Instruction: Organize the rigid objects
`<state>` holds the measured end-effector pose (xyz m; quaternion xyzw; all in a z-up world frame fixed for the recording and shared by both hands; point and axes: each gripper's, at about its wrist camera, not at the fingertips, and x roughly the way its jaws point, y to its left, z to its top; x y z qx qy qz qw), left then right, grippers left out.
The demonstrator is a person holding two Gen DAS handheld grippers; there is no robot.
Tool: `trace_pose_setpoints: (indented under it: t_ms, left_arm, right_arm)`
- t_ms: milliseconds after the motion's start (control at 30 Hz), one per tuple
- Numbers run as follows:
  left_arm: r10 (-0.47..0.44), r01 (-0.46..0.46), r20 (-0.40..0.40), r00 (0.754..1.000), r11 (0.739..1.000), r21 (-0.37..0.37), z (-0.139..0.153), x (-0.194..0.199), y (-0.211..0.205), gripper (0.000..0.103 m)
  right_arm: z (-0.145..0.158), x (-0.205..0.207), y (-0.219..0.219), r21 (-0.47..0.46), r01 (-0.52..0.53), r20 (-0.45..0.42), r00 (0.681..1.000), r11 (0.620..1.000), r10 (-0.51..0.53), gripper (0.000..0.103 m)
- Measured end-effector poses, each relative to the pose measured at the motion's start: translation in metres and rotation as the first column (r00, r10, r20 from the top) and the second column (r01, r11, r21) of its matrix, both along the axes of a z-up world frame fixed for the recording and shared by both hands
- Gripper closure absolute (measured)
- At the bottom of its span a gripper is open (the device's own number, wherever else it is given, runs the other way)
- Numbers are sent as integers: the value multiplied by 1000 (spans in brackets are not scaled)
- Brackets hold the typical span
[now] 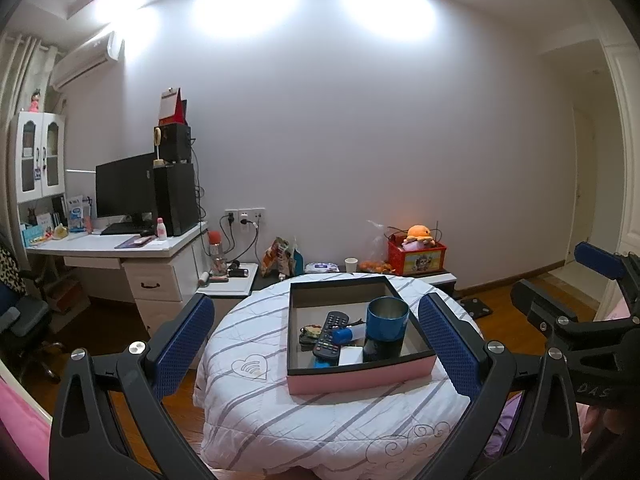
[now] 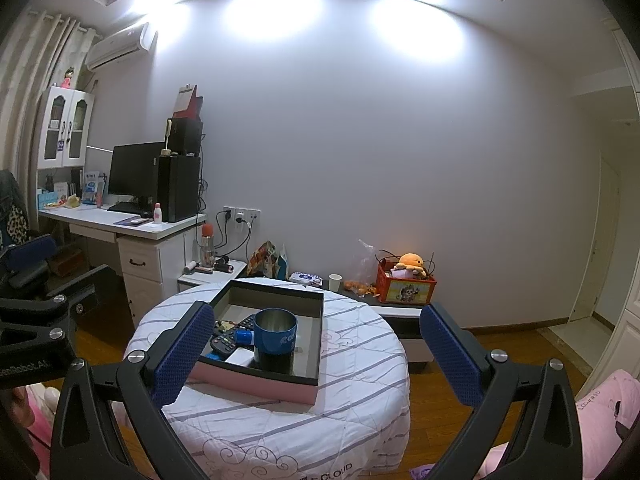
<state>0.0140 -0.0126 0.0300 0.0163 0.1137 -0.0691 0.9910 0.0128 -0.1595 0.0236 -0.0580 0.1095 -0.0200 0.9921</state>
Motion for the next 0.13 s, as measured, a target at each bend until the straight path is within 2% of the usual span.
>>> trace_pose_setpoints:
  t_ms: [133]
  left_arm:
    - [-1, 1, 0, 1000, 1000, 1, 0, 0, 0, 0]
  right_arm:
    - [-1, 0, 0, 1, 2, -1, 1000, 1000, -2, 0]
